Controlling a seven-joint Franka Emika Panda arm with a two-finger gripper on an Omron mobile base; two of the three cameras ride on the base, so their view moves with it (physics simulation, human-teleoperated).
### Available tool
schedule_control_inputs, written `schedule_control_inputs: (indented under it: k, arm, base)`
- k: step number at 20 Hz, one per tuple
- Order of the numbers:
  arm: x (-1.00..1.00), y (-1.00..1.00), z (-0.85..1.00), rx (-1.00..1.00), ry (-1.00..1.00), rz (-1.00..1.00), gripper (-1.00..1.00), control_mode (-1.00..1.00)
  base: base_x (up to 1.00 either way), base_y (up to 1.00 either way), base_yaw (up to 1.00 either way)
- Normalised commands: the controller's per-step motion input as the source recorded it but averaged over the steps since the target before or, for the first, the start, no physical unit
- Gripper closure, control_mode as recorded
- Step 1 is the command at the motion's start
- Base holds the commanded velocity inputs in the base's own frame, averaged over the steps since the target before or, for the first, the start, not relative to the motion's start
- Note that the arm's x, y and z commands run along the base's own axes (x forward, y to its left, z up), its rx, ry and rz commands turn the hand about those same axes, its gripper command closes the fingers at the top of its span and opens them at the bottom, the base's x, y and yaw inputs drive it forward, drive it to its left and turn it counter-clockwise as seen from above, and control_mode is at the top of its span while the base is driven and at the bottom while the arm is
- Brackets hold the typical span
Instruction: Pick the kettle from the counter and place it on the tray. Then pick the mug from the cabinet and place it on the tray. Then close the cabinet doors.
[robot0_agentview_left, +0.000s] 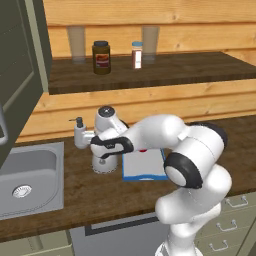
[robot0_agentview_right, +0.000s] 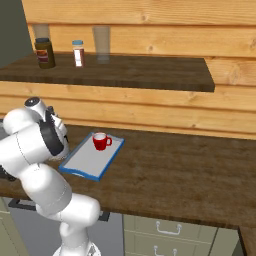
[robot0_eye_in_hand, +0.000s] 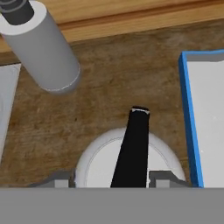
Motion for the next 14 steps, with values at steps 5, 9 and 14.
schedule_control_inputs:
  k: [5, 9, 14]
  arm:
    - [-0.09, -0.11, -0.06, 0.00, 0.00, 0.00, 1.00, -1.00]
    - [-0.59, -0.35, 0.03, 0.07, -0.15, 0.00, 1.00, -1.00]
    - [-0.73, -0.29, 0.47, 0.09, -0.16, -0.11, 1.00, -1.00]
  base:
    - [0.00, 0.00, 0.00]
    - [0.00, 0.00, 0.00]
    - [0.00, 0.00, 0.00]
